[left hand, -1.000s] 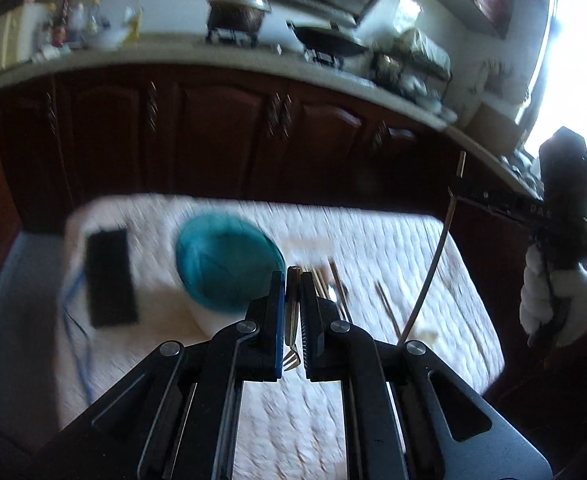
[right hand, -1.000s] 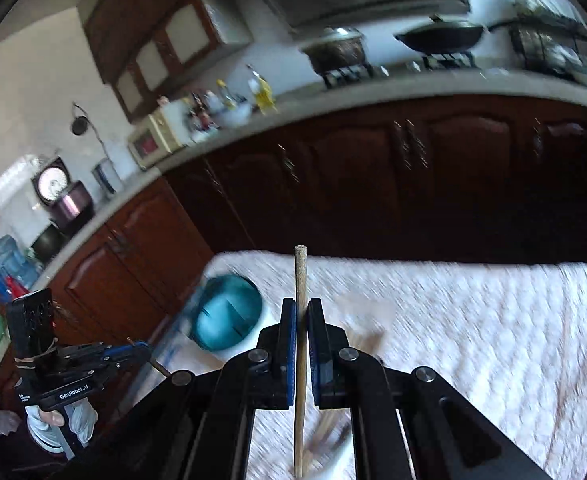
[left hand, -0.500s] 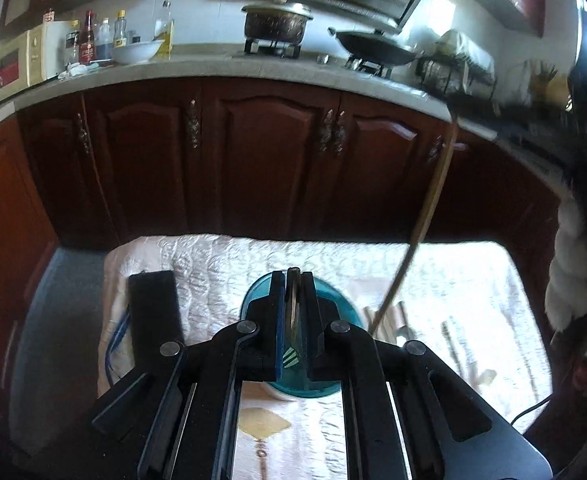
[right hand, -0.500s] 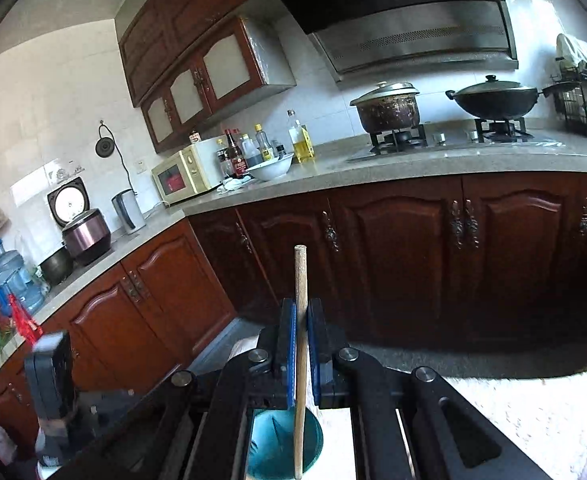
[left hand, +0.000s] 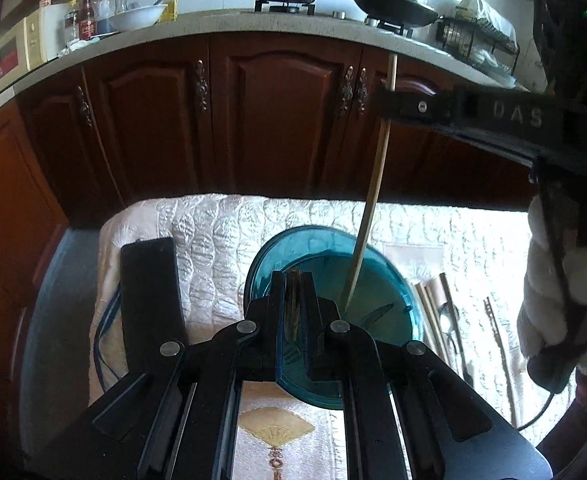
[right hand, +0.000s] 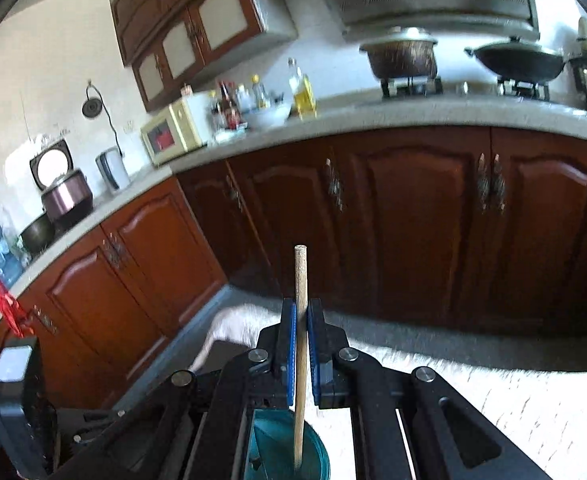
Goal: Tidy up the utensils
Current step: 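Carry the chopstick in the left tool into the flowered cup while the right tool drops its chopstick there, then open both tools and withdraw them from the cup toward the utensils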
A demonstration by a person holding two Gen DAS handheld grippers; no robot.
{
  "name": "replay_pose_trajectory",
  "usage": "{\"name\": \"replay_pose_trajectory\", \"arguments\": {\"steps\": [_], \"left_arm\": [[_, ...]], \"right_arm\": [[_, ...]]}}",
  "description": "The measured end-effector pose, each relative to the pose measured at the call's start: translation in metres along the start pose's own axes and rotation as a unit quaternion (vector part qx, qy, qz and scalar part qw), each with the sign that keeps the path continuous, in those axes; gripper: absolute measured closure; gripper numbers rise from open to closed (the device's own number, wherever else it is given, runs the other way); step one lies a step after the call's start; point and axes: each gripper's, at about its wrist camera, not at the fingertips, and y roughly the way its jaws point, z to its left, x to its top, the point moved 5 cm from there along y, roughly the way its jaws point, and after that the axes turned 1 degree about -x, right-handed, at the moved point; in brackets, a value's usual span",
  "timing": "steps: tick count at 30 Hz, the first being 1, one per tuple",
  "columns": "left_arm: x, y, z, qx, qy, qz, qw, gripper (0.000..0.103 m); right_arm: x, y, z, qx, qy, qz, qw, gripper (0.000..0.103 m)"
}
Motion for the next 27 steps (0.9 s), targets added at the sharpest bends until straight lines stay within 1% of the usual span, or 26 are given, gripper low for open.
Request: {"name": "replay_pose_trajectory", "arguments": {"steps": [3, 6, 8, 10, 11, 12, 13, 15, 17, 19, 23, 25, 27], "left_arm": [[-0.005, 0.007, 0.0, 0.0, -0.004, 0.007, 1.0, 0.097], [-0.01, 0.012, -0.004, 0.007, 0.0, 0.01, 0.9999, 0.097], [-0.011, 0.012, -0.004, 0.014, 0.002, 0.006, 0.9999, 0.097], [-0.011, 0.011, -0.003, 0.013, -0.004, 0.007, 0.9999, 0.096], [-0.012, 0.009, -0.003, 0.01, -0.01, 0.008, 0.9999, 0.095], [-0.013, 0.008, -0.003, 0.007, -0.016, 0.008, 0.9998, 0.091], [-0.013, 0.005, -0.002, 0.006, -0.018, 0.006, 0.9998, 0.085], [-0.014, 0.0, -0.002, 0.005, -0.025, 0.003, 0.9997, 0.079], [-0.015, -0.008, -0.003, 0.002, -0.031, 0.0, 0.9995, 0.076], [-0.016, -0.015, -0.004, 0.005, -0.032, -0.006, 0.9995, 0.069], [-0.018, -0.032, -0.011, 0.005, -0.036, -0.017, 0.9992, 0.067], [-0.02, -0.04, -0.017, 0.01, -0.031, -0.027, 0.9991, 0.065], [-0.022, -0.049, -0.025, 0.011, -0.025, -0.035, 0.999, 0.064]], "right_arm": [[-0.013, 0.01, -0.004, 0.005, 0.001, 0.02, 1.0, 0.098], [-0.021, 0.016, -0.005, 0.017, 0.001, 0.034, 0.999, 0.098], [-0.022, 0.015, -0.009, 0.023, 0.012, 0.034, 0.999, 0.098], [-0.024, 0.013, -0.015, 0.033, 0.031, 0.044, 0.998, 0.091], [-0.027, 0.01, -0.018, 0.036, 0.038, 0.046, 0.998, 0.079], [-0.028, 0.007, -0.019, 0.037, 0.04, 0.046, 0.997, 0.075], [-0.032, 0.003, -0.021, 0.038, 0.038, 0.048, 0.997, 0.075], [-0.038, -0.005, -0.022, 0.036, 0.034, 0.054, 0.997, 0.075], [-0.046, -0.013, -0.024, 0.035, 0.035, 0.06, 0.997, 0.075], [-0.056, -0.023, -0.028, 0.03, 0.035, 0.063, 0.997, 0.075], [-0.075, -0.045, -0.033, 0.009, 0.028, 0.066, 0.997, 0.074], [-0.084, -0.056, -0.036, 0.001, 0.026, 0.068, 0.997, 0.073], [-0.094, -0.067, -0.037, -0.016, 0.022, 0.072, 0.997, 0.07]]}}
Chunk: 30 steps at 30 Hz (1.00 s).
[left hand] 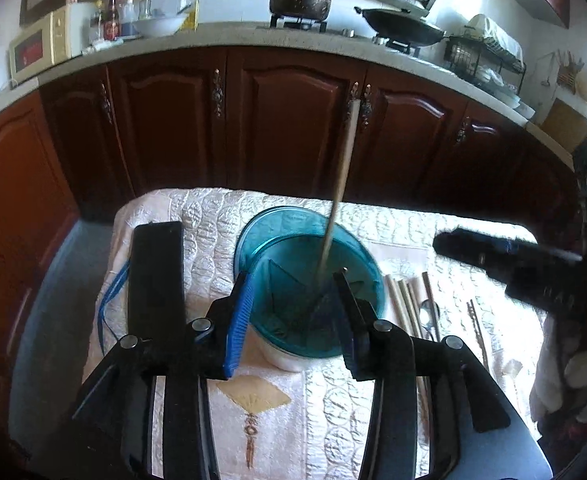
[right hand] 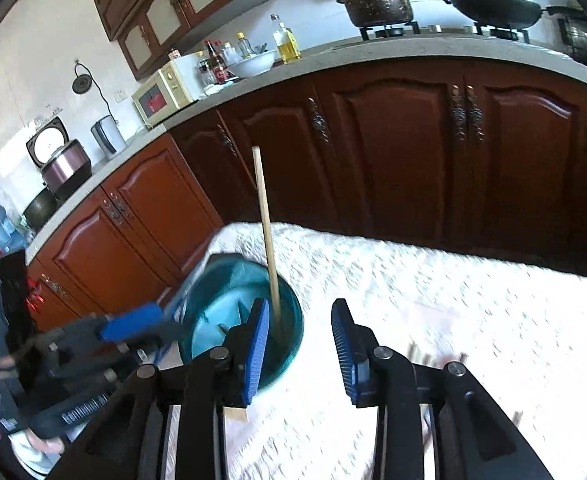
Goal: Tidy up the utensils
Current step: 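Open both tools and withdraw them from the cup toward the utensils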
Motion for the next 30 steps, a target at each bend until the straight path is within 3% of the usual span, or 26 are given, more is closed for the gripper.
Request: {"name": "replay_pose_trajectory", "arguments": {"steps": [9, 20, 30], "left_arm": [[-0.015, -0.018, -0.034, -0.002, 0.018, -0.014, 0.9997, 0.064], [-0.032, -0.015, -0.066, -0.019, 0.042, -0.003, 0.9989, 0.064], [-0.042, -0.01, -0.082, -0.034, 0.044, 0.007, 0.9984, 0.064]], "right_arm": [[-0.041, -0.046, -0.02, -0.057, 0.01, -0.005, 0.998, 0.066], [-0.073, -0.092, -0.042, -0.104, 0.022, -0.008, 0.994, 0.064], [-0.093, -0.105, -0.065, -0.124, 0.045, 0.002, 0.991, 0.061]]}}
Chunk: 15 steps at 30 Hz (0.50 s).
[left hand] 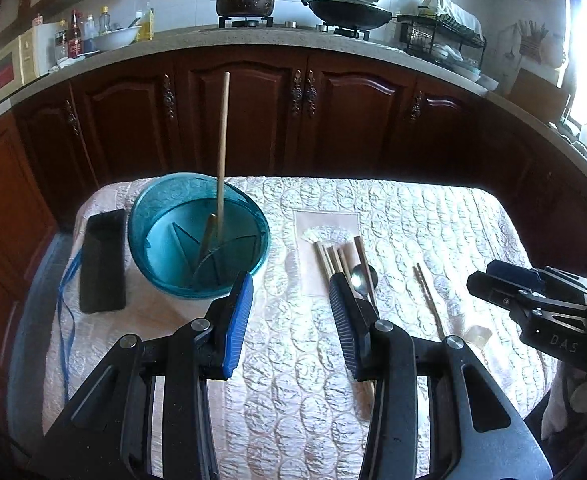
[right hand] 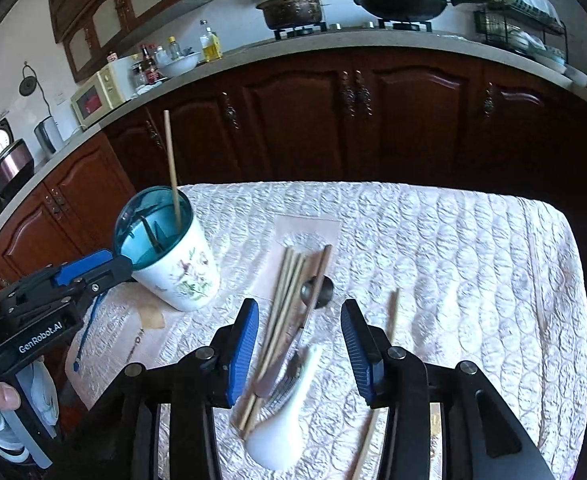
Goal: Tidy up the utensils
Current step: 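Open both tools and withdraw them from the cup toward the utensils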
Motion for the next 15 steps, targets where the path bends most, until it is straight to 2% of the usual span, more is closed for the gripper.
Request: {"name": "replay_pose_trajectory", "arguments": {"steps": [15], "left_arm": [[-0.017, 0.029, -0.002, -0.009, -0.009, 0.04, 0.9991, 0.064]], "right_arm": [[-0.021, 0.023, -0.031, -0.018, 0.027, 0.042, 0.999, 0.06]]}}
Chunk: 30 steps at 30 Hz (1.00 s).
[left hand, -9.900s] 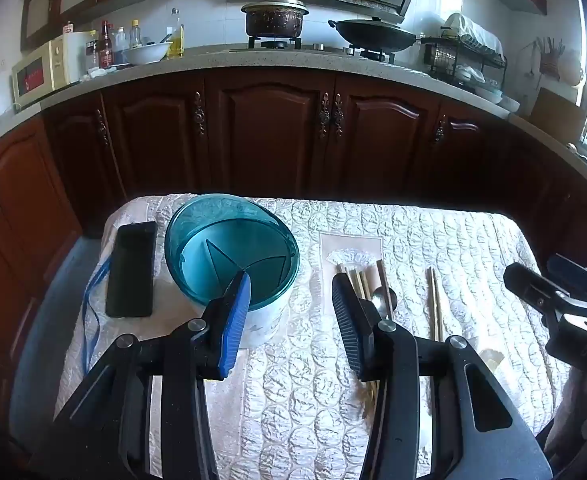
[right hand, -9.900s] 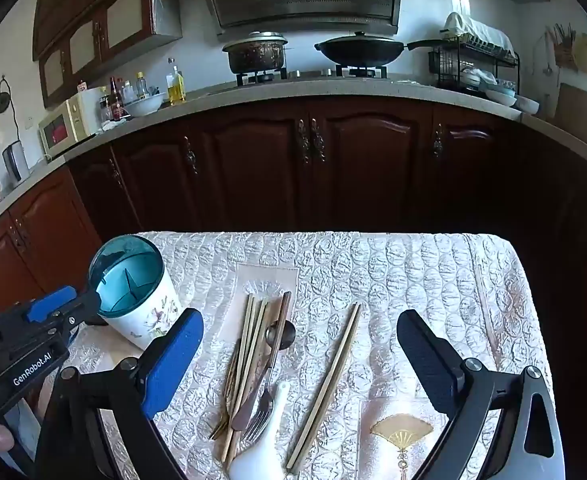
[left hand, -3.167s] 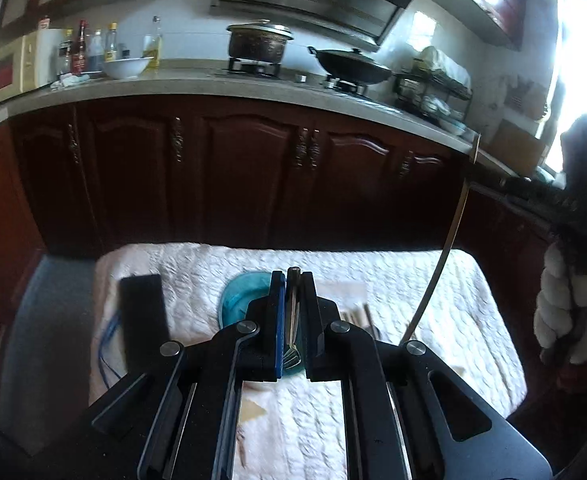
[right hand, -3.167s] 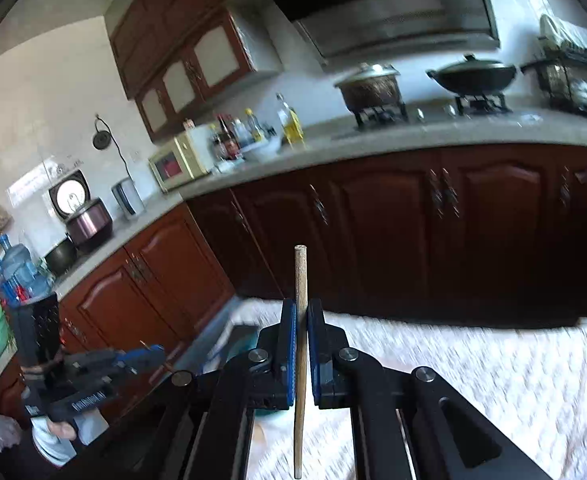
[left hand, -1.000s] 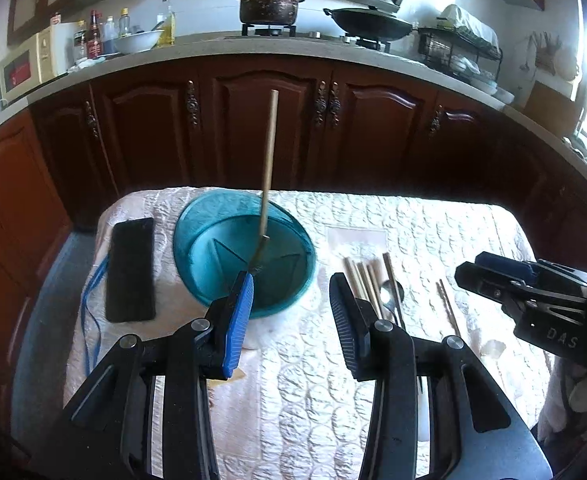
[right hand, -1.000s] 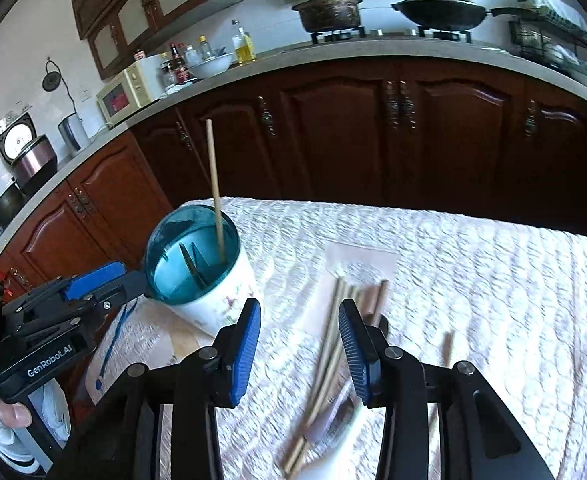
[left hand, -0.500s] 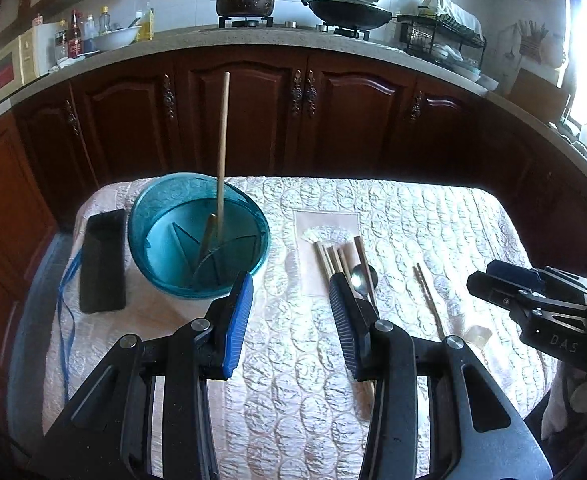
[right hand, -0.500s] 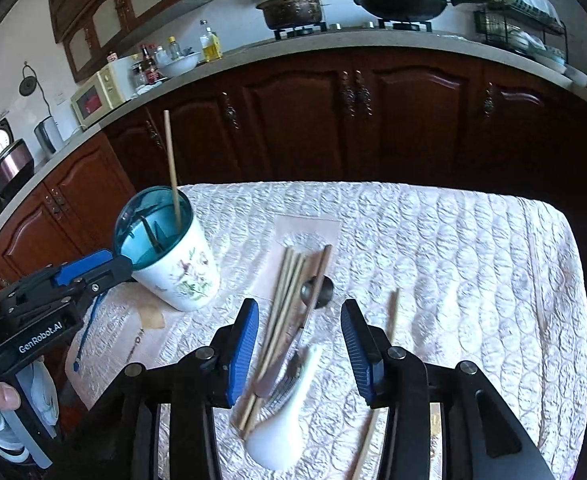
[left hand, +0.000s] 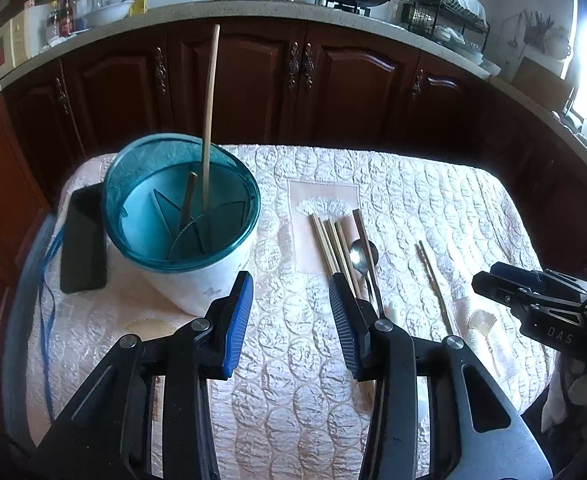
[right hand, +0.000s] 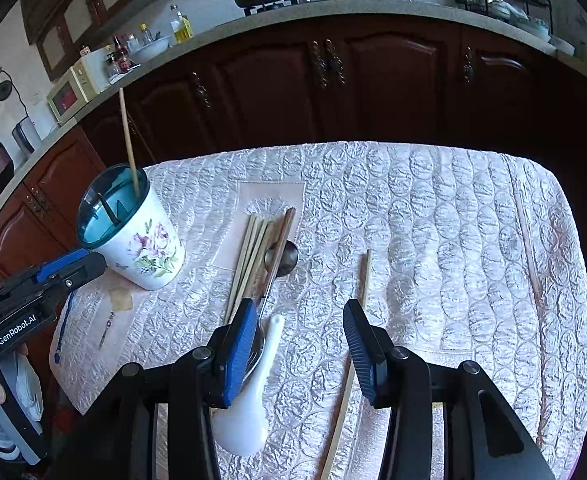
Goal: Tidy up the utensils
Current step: 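Open both tools and withdraw them from the cup toward the utensils, then close the left tool on a wooden chopstick while the right tool grasps another chopstick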
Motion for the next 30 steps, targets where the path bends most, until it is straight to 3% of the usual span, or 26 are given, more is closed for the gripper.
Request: {"name": "replay_pose_trajectory", "arguments": {"steps": [14, 20, 30], "left_arm": [[-0.009, 0.02, 0.009, -0.007, -0.015, 0.031, 0.9994, 0.064], [-0.011, 0.021, 0.012, -0.007, -0.019, 0.035, 0.9992, 0.064], [-0.019, 0.038, 0.02, -0.002, -0.024, 0.057, 0.9981, 0.064]], "right_arm": [[-0.003, 0.034, 0.005, 0.018, 0.01, 0.036, 0.999, 0.06], [0.008, 0.076, 0.019, 0.019, 0.011, 0.066, 0.998, 0.053], [0.014, 0.139, 0.043, 0.014, -0.009, 0.116, 0.993, 0.052]]}}
